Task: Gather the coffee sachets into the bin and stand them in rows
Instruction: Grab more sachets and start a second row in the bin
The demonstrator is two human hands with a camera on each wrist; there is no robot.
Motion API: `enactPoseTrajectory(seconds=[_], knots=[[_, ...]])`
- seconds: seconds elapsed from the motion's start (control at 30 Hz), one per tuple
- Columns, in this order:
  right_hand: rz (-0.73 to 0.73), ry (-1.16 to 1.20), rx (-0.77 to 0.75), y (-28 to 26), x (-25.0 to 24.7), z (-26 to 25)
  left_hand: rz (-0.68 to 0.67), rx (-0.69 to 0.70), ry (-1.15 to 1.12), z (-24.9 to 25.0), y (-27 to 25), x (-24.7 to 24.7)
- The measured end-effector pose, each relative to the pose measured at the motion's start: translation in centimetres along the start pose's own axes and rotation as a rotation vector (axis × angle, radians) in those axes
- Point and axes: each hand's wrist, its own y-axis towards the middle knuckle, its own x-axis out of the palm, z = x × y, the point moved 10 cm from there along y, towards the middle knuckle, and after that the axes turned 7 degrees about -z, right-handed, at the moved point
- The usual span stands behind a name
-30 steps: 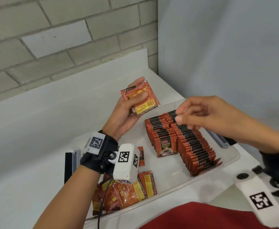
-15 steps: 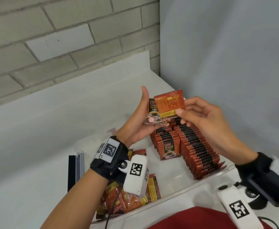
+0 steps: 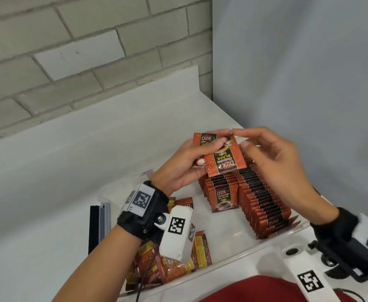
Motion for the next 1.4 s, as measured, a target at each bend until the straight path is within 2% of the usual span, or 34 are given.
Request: enactPoseTrajectory(seconds=[0.07, 0.23, 0.53, 0.63, 0.73, 0.8, 0.97, 1.07, 1.23, 1.33, 1.4], knots=[[0.030, 0.019, 0.042, 0.0, -0.2, 0.2, 0.064, 0.070, -0.037, 0.7, 0.0, -0.5], [-0.163, 0.064, 0.199, -0.4, 2.2, 1.4, 0.139, 0.177, -0.036, 1.7, 0.0, -1.0], [-0.067, 0.168, 0.236, 0.1, 0.9, 2.8, 0.082, 0.162, 0.040, 1.7, -0.1, -1.1], [-0.091, 0.209, 0.230, 0.1, 1.1, 2.6, 0.082, 0.155, 0.042, 1.8, -0.1, -1.1], [-0.138, 0.248, 0.184, -0.1, 1.4, 1.7, 0.147, 0.179, -0.006, 2.3, -0.3, -2.0], [-0.234, 0.172, 0.157, -0.4, 2.1, 1.1, 0.195, 0.210, -0.056, 2.8, -0.6, -2.7], [-0.626, -0.235, 0.196, -3.2, 5.6, 1.6, 0.244, 0.235, -0.103, 3.0, -0.7, -3.6], [-0.746, -0.452, 0.160, -4.5, 6.7, 2.0, 0.252, 0.228, -0.102, 3.0, -0.8, -3.6], [-0.776, -0.811, -0.028, -4.7, 7.2, 2.1, 0.255, 0.224, -0.115, 3.1, -0.9, -3.5], [-0.690, -0.944, -0.078, -4.1, 6.6, 2.3, 0.257, 0.222, -0.113, 3.2, -1.0, -3.5], [-0.582, -1.010, -0.212, -3.8, 6.3, 1.3, 0.255, 0.222, -0.110, 3.2, -0.9, -3.5]])
